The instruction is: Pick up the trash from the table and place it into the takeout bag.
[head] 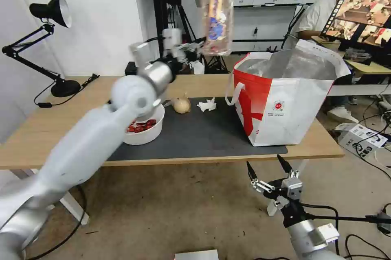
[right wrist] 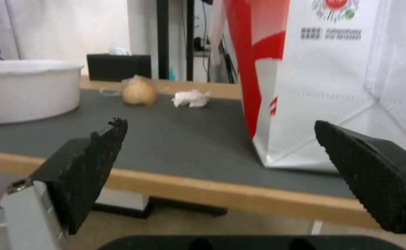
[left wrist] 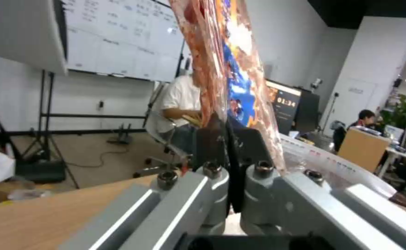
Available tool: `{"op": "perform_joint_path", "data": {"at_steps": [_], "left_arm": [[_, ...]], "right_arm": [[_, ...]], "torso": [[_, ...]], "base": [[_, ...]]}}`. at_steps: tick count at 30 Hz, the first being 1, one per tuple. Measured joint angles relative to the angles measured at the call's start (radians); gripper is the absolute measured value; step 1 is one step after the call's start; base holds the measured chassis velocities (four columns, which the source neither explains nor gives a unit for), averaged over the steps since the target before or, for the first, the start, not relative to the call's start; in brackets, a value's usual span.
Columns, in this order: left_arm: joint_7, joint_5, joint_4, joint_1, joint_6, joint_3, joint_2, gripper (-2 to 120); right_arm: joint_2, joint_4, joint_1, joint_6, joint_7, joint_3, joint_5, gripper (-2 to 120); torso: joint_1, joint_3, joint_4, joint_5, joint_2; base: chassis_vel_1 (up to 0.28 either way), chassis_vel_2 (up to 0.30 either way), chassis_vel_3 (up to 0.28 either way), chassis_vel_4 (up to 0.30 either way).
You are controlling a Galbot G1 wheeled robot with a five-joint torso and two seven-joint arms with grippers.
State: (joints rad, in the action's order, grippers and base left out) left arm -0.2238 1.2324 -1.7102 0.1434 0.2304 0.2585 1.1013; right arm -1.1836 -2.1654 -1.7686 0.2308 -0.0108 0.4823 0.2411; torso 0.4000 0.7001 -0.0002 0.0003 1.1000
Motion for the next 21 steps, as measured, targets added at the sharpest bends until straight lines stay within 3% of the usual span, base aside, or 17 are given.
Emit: {"op": "perform_joint_path", "data": {"at_steps": [3,10,15,21], "left_arm": [[-0.004,-0.016,0.088,-0.063,-0.008,0.053,0.087,0],[-0.009,-0.077,0.201,-0.105,-0.014,0.115,0.217,0],[-0.007,-0.217,0.282,-0.101,-0.029,0.179,0.270,0],[0.001,-0.276,0.329,-0.089,-0.037,0.206,0.291,0]], "right_arm": [[-0.012,0.009,-0.007,0.003,-0.001,-0.026,-0.024,100],[-0.019,0.019,-0.006,0.003,-0.001,-0.053,-0.046,100],[-0.019,0.028,-0.005,0.002,-0.001,-0.056,-0.050,100],[-0.019,0.035,-0.004,0.001,-0.001,-0.063,-0.055,100]], "torso": [[0.000,0.000,0.0002,-0.0001,0.000],[0.000,0.000,0.0001,0.0000,0.000],[0.000,0.000,0.0001,0.0000,0.000],[0.000,0.000,0.0002,-0.0001,0.000]], "base": [[0.000,0.000,0.000,0.000],[0.000,0.000,0.000,0.000],[0.000,0.000,0.000,0.000],[0.000,0.000,0.000,0.000]]}}
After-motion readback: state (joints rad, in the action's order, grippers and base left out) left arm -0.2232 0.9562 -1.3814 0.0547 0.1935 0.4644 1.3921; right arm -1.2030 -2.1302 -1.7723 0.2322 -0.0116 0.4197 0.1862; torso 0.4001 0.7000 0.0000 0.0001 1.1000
